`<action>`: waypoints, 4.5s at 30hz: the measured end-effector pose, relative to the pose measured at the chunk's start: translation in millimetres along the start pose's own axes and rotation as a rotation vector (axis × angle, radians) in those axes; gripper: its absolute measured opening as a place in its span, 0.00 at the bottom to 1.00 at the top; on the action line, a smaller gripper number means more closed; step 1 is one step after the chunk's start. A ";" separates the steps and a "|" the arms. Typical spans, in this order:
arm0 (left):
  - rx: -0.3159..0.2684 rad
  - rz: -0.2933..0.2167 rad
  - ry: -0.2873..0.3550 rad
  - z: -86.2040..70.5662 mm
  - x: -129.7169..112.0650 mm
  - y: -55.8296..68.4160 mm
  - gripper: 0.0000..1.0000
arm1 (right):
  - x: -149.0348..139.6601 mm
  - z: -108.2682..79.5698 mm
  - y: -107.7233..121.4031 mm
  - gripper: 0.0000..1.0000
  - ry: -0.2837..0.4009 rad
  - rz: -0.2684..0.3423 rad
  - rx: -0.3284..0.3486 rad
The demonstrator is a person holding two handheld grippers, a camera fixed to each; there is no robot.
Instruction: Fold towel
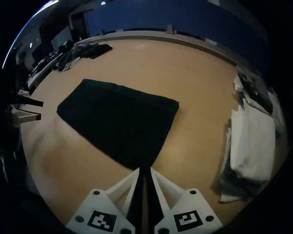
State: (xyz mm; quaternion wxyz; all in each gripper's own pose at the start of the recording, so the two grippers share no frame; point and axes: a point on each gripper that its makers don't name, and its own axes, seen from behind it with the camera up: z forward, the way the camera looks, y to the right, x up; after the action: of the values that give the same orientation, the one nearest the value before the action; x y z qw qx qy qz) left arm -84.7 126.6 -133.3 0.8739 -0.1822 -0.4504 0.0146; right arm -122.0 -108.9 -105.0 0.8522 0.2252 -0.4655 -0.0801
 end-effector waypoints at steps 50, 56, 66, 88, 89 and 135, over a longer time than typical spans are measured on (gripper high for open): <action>-0.023 -0.041 0.050 -19.7 1.9 -11.5 0.97 | 158.5 -11.4 -117.1 0.03 0.169 -0.279 0.127; -0.020 -0.056 0.058 -23.3 0.7 -18.6 0.97 | 166.9 -0.5 -142.5 0.03 0.162 -0.321 0.161; -0.005 -0.091 0.070 -27.6 -2.7 -36.3 0.97 | 164.2 22.4 -189.9 0.03 0.126 -0.407 0.237; 0.001 -0.130 0.077 -25.1 -10.4 -56.6 0.97 | 107.9 68.4 -240.3 0.03 -0.017 -0.437 0.323; -0.001 -0.130 0.077 -24.8 -10.1 -56.1 0.97 | 107.5 69.2 -240.4 0.03 -0.017 -0.431 0.322; -0.007 -0.108 0.072 -20.1 -4.5 -40.2 0.97 | 93.0 30.3 -164.9 1.00 0.043 -0.342 0.222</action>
State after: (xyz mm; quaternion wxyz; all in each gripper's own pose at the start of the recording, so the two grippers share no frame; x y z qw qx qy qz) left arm -77.1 82.2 -134.1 0.8884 -0.1610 -0.4280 -0.0409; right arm -83.6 -296.5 -96.0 0.8059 0.3950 -0.4082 -0.1669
